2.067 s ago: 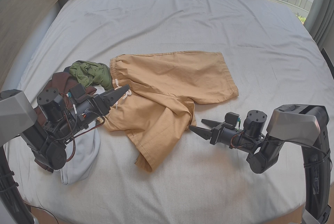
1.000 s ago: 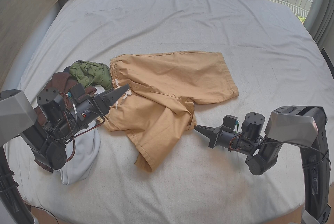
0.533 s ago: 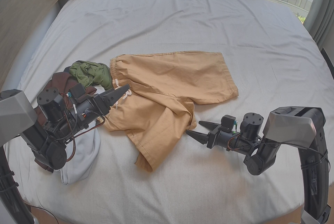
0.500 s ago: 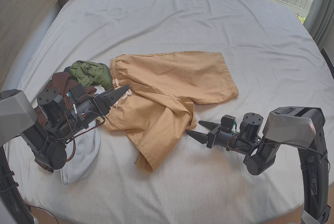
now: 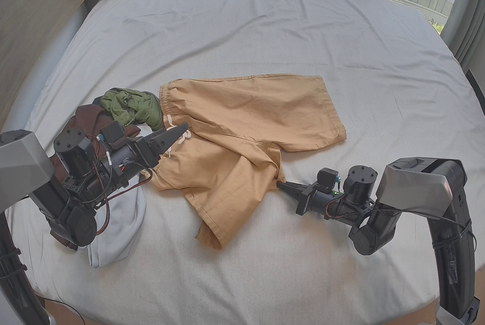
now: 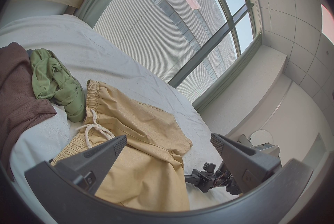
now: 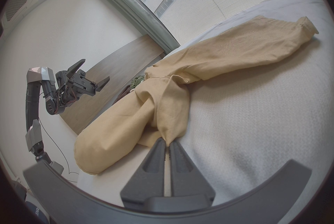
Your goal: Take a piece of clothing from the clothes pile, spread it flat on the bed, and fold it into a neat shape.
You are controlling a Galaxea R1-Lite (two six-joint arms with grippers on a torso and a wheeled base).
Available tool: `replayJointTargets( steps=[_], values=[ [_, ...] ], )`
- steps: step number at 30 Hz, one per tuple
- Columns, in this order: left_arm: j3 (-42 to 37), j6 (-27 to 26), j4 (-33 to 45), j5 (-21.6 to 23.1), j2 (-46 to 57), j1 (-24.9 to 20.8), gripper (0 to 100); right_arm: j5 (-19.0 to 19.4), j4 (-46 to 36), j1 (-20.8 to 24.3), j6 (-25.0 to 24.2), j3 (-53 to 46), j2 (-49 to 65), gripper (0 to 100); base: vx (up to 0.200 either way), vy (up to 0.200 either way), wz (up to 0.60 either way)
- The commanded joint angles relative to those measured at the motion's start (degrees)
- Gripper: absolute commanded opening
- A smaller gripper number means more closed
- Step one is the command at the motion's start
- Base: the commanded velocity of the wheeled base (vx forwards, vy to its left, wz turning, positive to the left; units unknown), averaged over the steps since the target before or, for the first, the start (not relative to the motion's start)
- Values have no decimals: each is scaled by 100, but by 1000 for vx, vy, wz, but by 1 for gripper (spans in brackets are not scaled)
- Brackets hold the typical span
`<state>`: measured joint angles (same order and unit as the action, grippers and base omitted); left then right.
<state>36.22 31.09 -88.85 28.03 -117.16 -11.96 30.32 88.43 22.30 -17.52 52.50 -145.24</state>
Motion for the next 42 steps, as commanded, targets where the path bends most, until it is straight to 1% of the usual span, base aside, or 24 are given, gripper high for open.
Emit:
replayJointTargets(
  steps=[1, 4, 10, 12, 14, 18, 23, 28, 36, 42],
  values=[
    [-1, 3, -1, 1, -17, 1, 100, 27, 8, 29, -6, -30, 22, 0, 0, 0, 0],
    [-1, 3, -1, 1, -17, 1, 100, 27, 16, 29, -6, -100, 110, 0, 0, 0, 0],
    [-1, 3, -1, 1, -8, 1, 100, 71, -1, 3, -111, -531, 637, 0, 0, 0, 0],
    [-1, 3, -1, 1, -8, 1, 100, 123, -10, -6, -287, -733, 901, 0, 0, 0, 0],
    [-1, 3, -1, 1, 1, 1, 100, 273, -10, -24, -542, -979, 1208, 0, 0, 0, 0],
    [-1, 3, -1, 1, 1, 1, 100, 431, -10, -85, -683, -1146, 1481, 0, 0, 0, 0],
    [8, 3, -1, 1, 1, 1, 100, 466, -10, -191, -718, -1181, 1604, 0, 0, 0, 0],
    [8, 3, -1, 1, 1, 9, 100, 519, -10, -191, -973, -1260, 1745, 0, 0, 0, 0],
    [17, 12, -1, 1, 9, 9, 100, 545, -10, -270, -1149, -1216, 1824, 0, 0, 0, 0],
    [17, 12, -1, 1, 9, 9, 100, 537, -19, -445, -1157, -1058, 1762, 0, 0, 0, 0]
  ],
)
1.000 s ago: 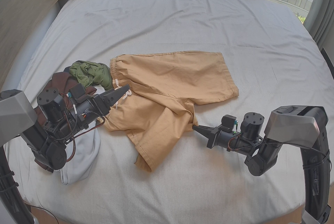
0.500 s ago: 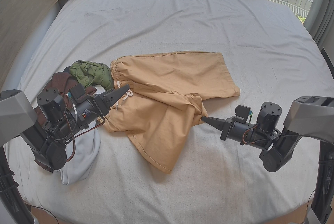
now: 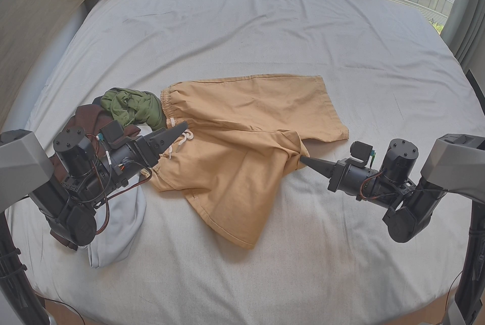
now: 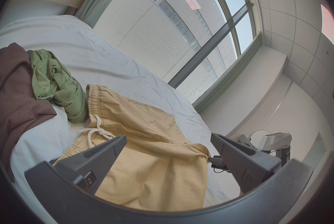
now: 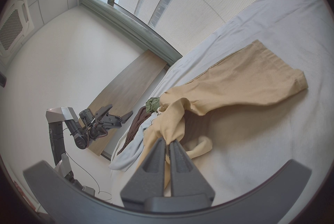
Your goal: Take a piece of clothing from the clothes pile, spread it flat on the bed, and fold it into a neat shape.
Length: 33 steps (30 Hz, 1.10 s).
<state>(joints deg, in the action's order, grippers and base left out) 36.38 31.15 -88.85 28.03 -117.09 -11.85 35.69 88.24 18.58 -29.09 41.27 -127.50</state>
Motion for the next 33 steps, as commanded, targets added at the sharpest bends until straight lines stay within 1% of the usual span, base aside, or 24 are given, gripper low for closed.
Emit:
replayJointTargets(
  steps=[1, 17, 25, 29, 31, 33],
  values=[
    [1, 5, -1, 1, 2, -2, 100, -10, 1, -82, -1, 83, -12, 0, 0, 0, 0],
    [1, 5, -1, -8, 11, -2, 100, -45, -8, -126, -1, 189, -12, 0, 0, 0, 0],
    [1, 5, -1, 1, 11, 7, 100, -45, -8, -285, -1, 365, -179, 0, 0, 0, 0],
    [-17, 5, -1, 1, 2, -10, 100, -98, 9, -285, 17, 760, -609, 0, 0, 0, 0],
    [-17, 5, -1, 1, -7, -10, 100, -203, 9, -258, 17, 998, -767, 0, 0, 0, 0],
    [-17, 5, -1, 1, -16, -10, 100, -388, 1, -232, 17, 1340, -996, 0, 0, 0, 0]
  ],
)
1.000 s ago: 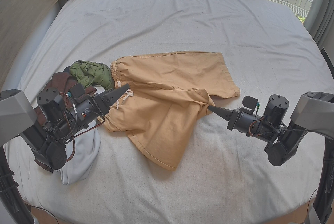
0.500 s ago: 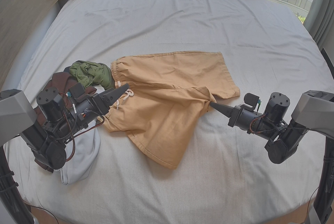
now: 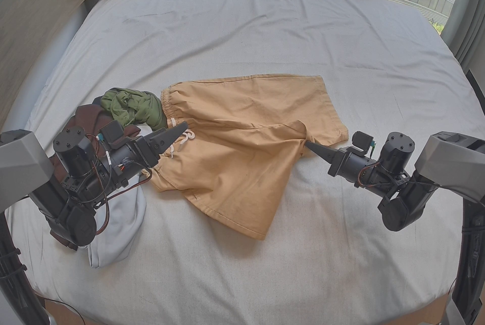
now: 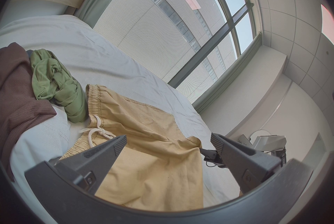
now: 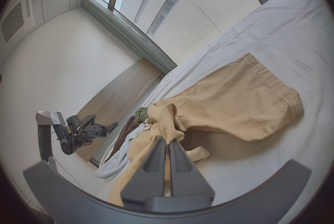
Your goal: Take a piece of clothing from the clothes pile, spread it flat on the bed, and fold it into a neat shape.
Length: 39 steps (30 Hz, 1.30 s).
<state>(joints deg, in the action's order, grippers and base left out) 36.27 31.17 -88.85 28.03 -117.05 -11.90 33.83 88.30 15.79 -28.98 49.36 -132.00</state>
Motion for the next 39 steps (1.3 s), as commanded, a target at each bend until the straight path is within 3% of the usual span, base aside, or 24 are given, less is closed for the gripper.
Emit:
replayJointTargets(
  steps=[1, 16, 28, 29, 32, 39],
  values=[
    [-6, 3, -1, 1, -37, 3, 100, -280, -5, 56, 6, 707, -652, 0, 0, 0, 0],
    [-14, 3, -1, 1, -63, 12, 100, -368, -67, 329, -20, 2174, -1574, 0, 0, 0, 0],
    [-14, 3, -1, 1, -63, 12, 100, -623, 3, 320, -3, 2025, -1513, 0, 0, 0, 0],
    [-14, 3, -1, 1, -54, 12, 100, -649, 12, 320, 6, 2007, -1513, 100, 0, 0, 0],
    [-14, 3, -1, 1, -54, 30, 100, -860, 12, 258, 164, 1647, -1188, 100, 0, 0, 0],
    [-23, 3, -1, -8, -54, 12, 100, -878, 12, 12, 402, 645, -652, 100, 0, 0, 0]
  ],
)
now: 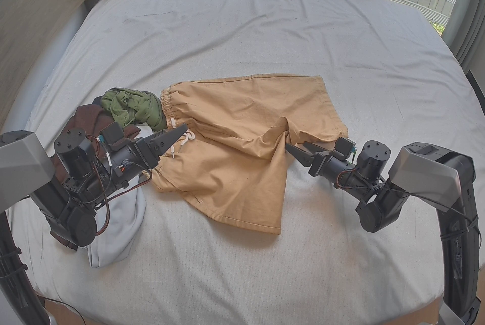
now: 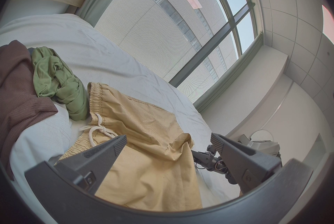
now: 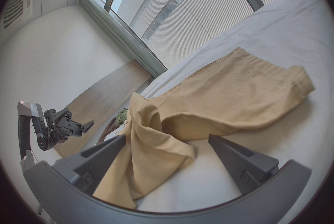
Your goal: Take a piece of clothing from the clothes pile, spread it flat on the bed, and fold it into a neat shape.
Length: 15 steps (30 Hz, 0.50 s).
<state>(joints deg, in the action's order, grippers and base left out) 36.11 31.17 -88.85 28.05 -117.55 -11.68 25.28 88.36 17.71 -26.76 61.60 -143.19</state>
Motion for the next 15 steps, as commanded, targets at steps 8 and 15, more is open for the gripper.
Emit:
replayJointTargets(
  steps=[8, 15],
  values=[
    [-7, 3, -1, -1, -13, -10, 100, 20, 6, -330, 690, -825, 230, 100, 0, 0, 0],
    [-7, 3, -1, -1, -13, -19, 100, 179, -3, -312, 1278, -719, -121, 100, 0, 0, 0]
  ],
)
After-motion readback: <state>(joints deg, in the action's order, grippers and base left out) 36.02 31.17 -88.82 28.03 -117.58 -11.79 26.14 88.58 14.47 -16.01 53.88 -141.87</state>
